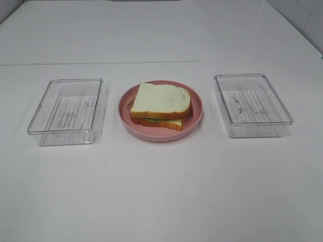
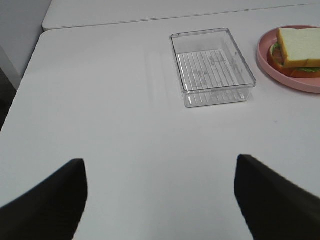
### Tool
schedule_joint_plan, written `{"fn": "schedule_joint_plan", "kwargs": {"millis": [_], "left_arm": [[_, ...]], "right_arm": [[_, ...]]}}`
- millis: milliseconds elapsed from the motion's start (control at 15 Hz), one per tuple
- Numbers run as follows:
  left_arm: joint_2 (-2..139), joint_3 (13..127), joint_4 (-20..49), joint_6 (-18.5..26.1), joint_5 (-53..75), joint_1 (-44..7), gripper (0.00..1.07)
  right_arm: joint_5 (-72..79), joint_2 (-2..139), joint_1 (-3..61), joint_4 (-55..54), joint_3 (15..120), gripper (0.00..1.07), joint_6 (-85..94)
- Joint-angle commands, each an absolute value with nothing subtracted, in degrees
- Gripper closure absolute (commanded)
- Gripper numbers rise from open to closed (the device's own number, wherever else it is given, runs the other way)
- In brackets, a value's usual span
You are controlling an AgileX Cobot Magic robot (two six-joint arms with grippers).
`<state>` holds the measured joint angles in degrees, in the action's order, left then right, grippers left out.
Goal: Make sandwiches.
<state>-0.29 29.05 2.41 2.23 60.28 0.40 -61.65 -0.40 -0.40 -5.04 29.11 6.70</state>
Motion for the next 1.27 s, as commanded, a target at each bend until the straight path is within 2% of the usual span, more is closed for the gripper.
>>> {"fn": "schedule_joint_plan", "kwargs": {"millis": [67,1267], "left_arm": [[-1.6,28.9,2.7,2.3,59.5,0.5,0.29],[-1.5,28.9,2.7,2.3,59.5,0.5,0.29]], "right_arm": [[-61.0,-1.1,-0.5,-5.4,28.9,0.31,6.4],[-61.0,-1.1,-0.5,-5.4,28.9,0.31,6.4]]}}
